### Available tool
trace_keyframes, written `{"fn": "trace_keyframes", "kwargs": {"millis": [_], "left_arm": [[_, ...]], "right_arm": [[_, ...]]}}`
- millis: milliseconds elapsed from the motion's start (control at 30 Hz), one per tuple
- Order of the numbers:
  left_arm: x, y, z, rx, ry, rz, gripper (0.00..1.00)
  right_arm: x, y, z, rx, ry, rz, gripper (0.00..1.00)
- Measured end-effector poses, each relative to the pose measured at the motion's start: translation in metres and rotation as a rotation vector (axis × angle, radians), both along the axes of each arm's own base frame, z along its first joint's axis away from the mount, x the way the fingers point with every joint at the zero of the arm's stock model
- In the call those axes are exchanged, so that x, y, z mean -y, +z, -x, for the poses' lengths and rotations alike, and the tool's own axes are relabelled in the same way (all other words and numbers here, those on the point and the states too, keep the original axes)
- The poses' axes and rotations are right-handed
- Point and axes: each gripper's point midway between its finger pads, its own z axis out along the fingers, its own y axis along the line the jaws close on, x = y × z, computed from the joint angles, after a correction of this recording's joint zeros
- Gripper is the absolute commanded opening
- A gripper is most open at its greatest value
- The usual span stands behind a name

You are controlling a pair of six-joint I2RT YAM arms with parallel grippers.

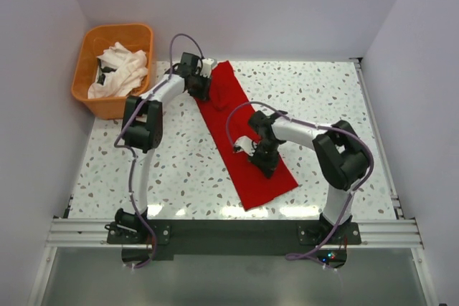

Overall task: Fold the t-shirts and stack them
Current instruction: Fold the tshirt

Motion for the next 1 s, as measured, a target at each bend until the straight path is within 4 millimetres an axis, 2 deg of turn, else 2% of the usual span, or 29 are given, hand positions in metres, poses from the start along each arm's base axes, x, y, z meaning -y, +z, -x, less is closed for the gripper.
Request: {"fn": "trace_keyframes", "kwargs": {"millis": [133, 200, 333, 433, 567, 733, 833, 1000], "left_arm": [[0.017, 0.002, -0.016, 0.039, -0.043, 0.008, 0.29], [0.026, 0.003, -0.023, 0.057, -0.066, 0.023, 0.32], [0.038, 0.010, -0.027, 0.081, -0.096, 0.057, 0.39], [0.042, 0.020, -0.031, 0.115, -0.111, 0.071, 0.41], [0.041, 0.045, -0.028, 0.154, -0.117, 0.079, 0.41], [0.040, 0.077, -0.021, 0.194, -0.116, 0.098, 0.39], [0.040, 0.071, -0.009, 0.162, -0.113, 0.112, 0.37], [0.036, 0.035, 0.017, 0.049, -0.103, 0.104, 0.35]], "right_arm": [[-0.037, 0.006, 0.033, -0.092, 0.056, -0.076, 0.11], [-0.051, 0.013, 0.041, -0.121, 0.071, -0.108, 0.11], [-0.066, 0.030, 0.028, -0.100, 0.064, -0.167, 0.12], [-0.061, 0.040, 0.012, -0.066, 0.044, -0.183, 0.12], [-0.042, 0.042, -0.001, -0.017, 0.036, -0.158, 0.12], [-0.018, 0.025, 0.005, -0.013, 0.053, -0.077, 0.11], [-0.010, 0.013, 0.011, -0.037, 0.054, -0.038, 0.11], [-0.008, -0.001, 0.019, -0.084, 0.047, -0.021, 0.11]]}}
